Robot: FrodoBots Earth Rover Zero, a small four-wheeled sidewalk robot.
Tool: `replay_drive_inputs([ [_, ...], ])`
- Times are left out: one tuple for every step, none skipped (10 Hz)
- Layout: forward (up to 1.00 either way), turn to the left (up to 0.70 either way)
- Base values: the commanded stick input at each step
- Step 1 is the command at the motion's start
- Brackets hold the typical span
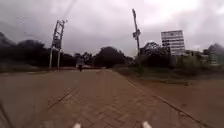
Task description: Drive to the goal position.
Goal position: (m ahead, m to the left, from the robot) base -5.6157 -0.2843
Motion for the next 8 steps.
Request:
replay_drive_inputs([
  [0.70, 0.11],
  [0.70, 0.12],
  [0.70, 0.00],
  [0.70, 0.06],
  [0.70, 0.11],
  [0.70, 0.05],
  [0.70, 0.03],
  [0.70, 0.03],
])
